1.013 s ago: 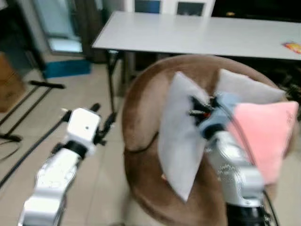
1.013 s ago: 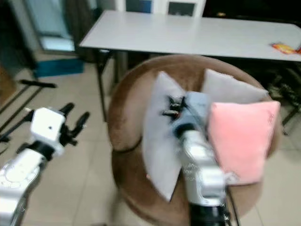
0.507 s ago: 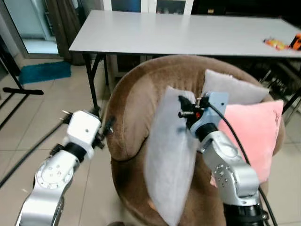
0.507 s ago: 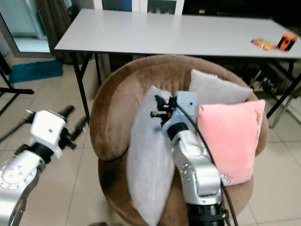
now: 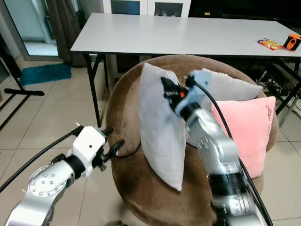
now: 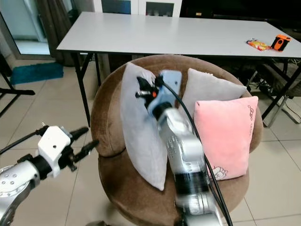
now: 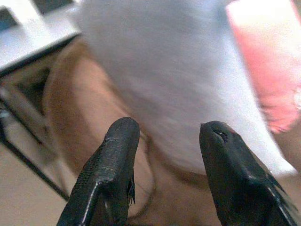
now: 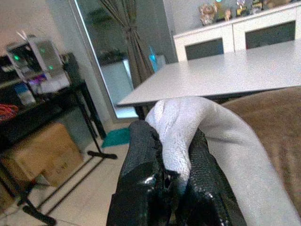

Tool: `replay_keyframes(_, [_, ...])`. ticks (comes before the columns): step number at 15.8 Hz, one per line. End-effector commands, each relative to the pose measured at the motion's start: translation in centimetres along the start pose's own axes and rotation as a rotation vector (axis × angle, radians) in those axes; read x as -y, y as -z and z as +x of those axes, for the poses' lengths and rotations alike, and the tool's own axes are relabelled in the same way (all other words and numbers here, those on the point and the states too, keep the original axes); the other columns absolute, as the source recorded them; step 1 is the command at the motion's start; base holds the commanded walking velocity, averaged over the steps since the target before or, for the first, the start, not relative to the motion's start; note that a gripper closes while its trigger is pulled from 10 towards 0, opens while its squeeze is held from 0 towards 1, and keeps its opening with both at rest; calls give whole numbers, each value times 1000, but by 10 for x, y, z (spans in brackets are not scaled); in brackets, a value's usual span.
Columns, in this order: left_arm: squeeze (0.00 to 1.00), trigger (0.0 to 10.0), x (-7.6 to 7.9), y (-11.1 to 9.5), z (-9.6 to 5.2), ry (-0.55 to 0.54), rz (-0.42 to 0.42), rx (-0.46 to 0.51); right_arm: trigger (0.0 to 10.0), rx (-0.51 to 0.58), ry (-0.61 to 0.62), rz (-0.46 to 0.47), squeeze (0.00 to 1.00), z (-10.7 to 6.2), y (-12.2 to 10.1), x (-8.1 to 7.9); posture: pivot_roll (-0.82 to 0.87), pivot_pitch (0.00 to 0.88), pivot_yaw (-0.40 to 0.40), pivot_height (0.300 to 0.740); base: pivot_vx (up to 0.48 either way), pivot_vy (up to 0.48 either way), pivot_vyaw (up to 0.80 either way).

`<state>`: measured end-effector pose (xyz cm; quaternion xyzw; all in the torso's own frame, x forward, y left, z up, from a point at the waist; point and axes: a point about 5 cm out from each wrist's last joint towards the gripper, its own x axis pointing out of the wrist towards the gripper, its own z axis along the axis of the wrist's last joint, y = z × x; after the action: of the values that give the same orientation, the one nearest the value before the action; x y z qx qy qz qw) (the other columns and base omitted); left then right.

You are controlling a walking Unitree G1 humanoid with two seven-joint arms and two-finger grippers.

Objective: Move the pillow to the sofa from floor

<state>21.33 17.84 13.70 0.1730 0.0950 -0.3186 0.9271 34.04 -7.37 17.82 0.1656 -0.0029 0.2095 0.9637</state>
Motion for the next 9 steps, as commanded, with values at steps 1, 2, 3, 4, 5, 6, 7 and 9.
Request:
replay_keyframes(1, [0,10000,3,-5,0,37,-2,15,10000,13,59,-19,0,1,1,20,95,0,-27,740,0,0,0])
replay_keyframes(2, [0,10000,4,-5,0,49,-10,15,10000,-16,93,-46,0,4,6,32,95,0,-27,740,0,0,0])
replay_keyframes(3, [0,10000,4,-5,0,67,-16,10,10000,-71,157,-56,0,6,17,50,94,0,-26,740,0,0,0])
replay_keyframes(4, [0,10000,4,-5,0,75,-15,6,10000,-108,194,-53,0,6,24,60,94,0,-26,740,0,0,0])
replay_keyframes(5, [0,10000,4,-5,-1,88,-10,-4,10000,-231,302,-108,0,-5,46,89,106,0,-32,740,0,0,0])
replay_keyframes(6, [0,10000,4,-4,-2,89,-9,-6,10000,-287,362,-142,0,-15,55,104,109,0,-34,740,0,0,0])
replay_keyframes(7, [0,10000,3,-4,-3,90,-11,-7,10000,-315,423,-162,0,-23,59,117,113,0,-37,740,0,0,0])
replay_keyframes(9, [0,10000,5,-3,-3,111,-26,-11,10000,-321,513,-184,0,-32,56,134,109,0,-40,740,0,0,0])
